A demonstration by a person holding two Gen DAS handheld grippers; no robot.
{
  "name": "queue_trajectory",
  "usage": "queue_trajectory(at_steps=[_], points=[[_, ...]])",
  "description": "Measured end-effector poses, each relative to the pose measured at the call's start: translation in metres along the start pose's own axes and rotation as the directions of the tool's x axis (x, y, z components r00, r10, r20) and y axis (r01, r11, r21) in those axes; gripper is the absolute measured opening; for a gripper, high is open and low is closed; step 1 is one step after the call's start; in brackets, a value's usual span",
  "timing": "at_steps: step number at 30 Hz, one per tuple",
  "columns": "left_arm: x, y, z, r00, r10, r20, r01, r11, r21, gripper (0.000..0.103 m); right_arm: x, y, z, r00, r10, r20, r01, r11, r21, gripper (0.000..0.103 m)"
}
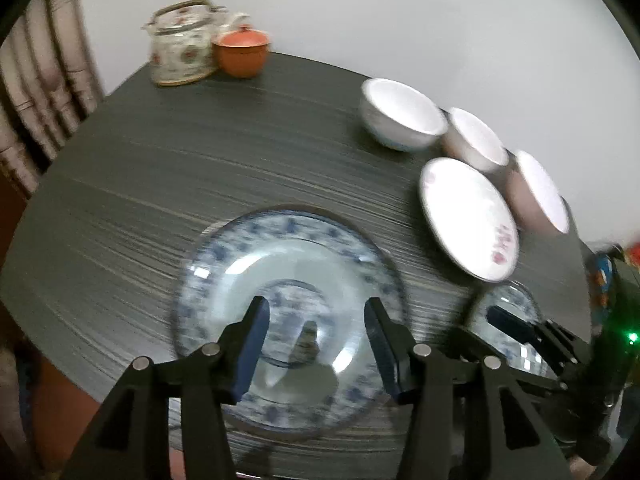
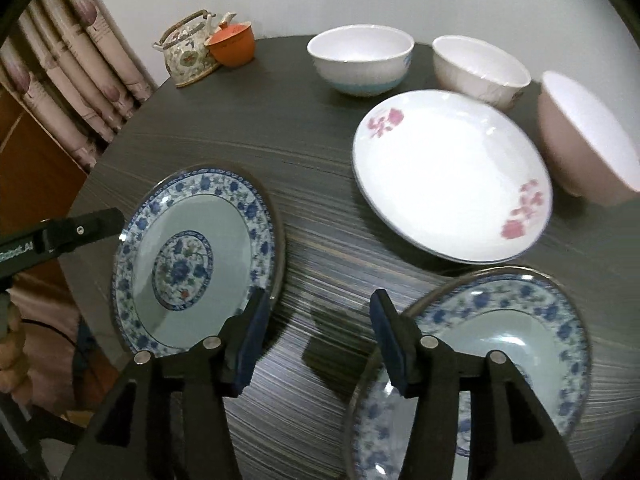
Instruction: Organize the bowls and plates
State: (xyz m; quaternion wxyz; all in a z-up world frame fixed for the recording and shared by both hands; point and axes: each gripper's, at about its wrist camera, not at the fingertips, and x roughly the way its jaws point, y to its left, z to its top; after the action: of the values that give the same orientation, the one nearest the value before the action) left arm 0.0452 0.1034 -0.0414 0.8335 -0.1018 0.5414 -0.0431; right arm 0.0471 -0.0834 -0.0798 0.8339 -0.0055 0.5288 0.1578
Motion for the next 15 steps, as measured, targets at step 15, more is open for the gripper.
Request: queue_trajectory(at_steps=[15], points=[[0.017,-0.078,-0.027,0.993,-0.097,-0.063,0.104,0.989,0.106,0.051,-0.035,-0.048,-0.024,0.996,-0.086,0.037,0.086,0.996,0.014,0.055]])
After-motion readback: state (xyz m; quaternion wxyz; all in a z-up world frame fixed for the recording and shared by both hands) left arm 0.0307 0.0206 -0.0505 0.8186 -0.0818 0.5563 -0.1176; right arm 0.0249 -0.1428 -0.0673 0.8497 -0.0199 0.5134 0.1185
